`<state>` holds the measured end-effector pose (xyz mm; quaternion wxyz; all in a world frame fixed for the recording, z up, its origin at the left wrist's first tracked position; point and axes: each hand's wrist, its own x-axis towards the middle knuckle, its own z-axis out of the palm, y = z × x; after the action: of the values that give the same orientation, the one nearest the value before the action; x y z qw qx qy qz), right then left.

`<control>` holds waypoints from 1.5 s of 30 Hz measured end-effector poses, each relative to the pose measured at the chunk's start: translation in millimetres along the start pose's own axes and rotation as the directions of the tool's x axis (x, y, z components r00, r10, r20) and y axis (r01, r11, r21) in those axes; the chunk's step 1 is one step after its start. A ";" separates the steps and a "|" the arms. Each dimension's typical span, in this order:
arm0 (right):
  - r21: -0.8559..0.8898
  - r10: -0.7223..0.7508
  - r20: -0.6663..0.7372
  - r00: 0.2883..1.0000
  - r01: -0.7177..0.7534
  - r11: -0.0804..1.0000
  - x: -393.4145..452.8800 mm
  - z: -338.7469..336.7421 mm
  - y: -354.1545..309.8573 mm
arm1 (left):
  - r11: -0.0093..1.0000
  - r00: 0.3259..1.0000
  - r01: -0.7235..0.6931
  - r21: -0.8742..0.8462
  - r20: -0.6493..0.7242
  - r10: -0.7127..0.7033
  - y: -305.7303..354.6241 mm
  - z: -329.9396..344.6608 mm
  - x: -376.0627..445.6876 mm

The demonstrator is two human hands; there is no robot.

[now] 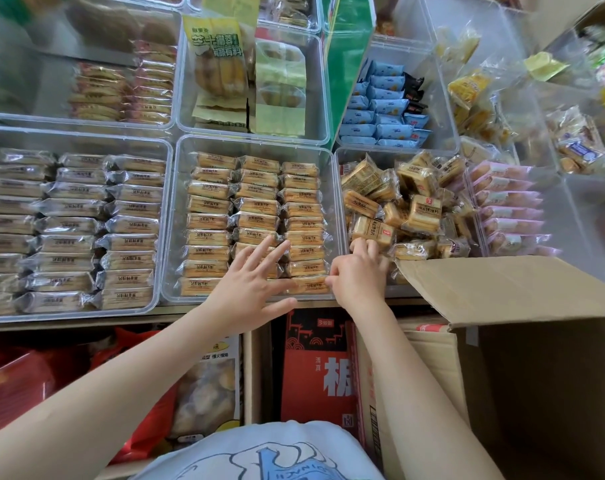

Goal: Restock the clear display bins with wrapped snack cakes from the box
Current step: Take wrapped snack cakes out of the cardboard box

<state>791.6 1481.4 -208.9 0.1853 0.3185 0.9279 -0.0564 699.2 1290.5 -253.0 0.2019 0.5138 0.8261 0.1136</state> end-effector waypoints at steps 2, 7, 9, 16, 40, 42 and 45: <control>-0.057 -0.003 -0.021 1.000 0.002 0.998 2.0 4.9 -4.8 | 0.999 0.999 -0.015 0.039 0.029 0.014 -1.9 1.2 0.0; -0.088 -0.003 -0.076 0.997 -0.004 0.996 6.6 17.1 -12.4 | 0.998 0.996 0.010 0.056 0.084 -0.014 -1.0 2.2 5.4; -0.093 -0.007 -0.071 0.997 0.000 0.996 7.5 17.5 -11.6 | 1.000 0.994 0.012 0.018 0.105 -0.014 1.0 -2.2 8.7; 0.157 -0.003 -0.283 0.959 0.050 0.986 37.4 -10.6 -11.0 | 0.998 0.998 0.054 0.043 -0.048 -0.052 -7.8 -16.2 49.2; 0.145 0.046 -0.252 0.967 -0.009 0.989 84.7 -0.5 -17.4 | 0.956 0.944 0.294 0.015 -0.163 -0.288 -21.0 5.0 124.3; 0.135 0.047 -0.234 0.971 -0.016 0.991 84.2 -0.3 -19.1 | 0.946 0.921 0.312 -0.083 -0.216 -0.323 -31.5 1.1 114.5; 0.072 0.073 -0.125 0.989 -0.065 0.995 77.2 1.0 -29.9 | 0.930 0.898 0.348 -0.121 -0.241 -0.368 -48.6 0.4 99.4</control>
<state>717.5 1501.6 -239.6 0.1164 0.3595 0.9238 -0.0610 621.5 1357.8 -294.2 0.1285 0.3258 0.9208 0.1718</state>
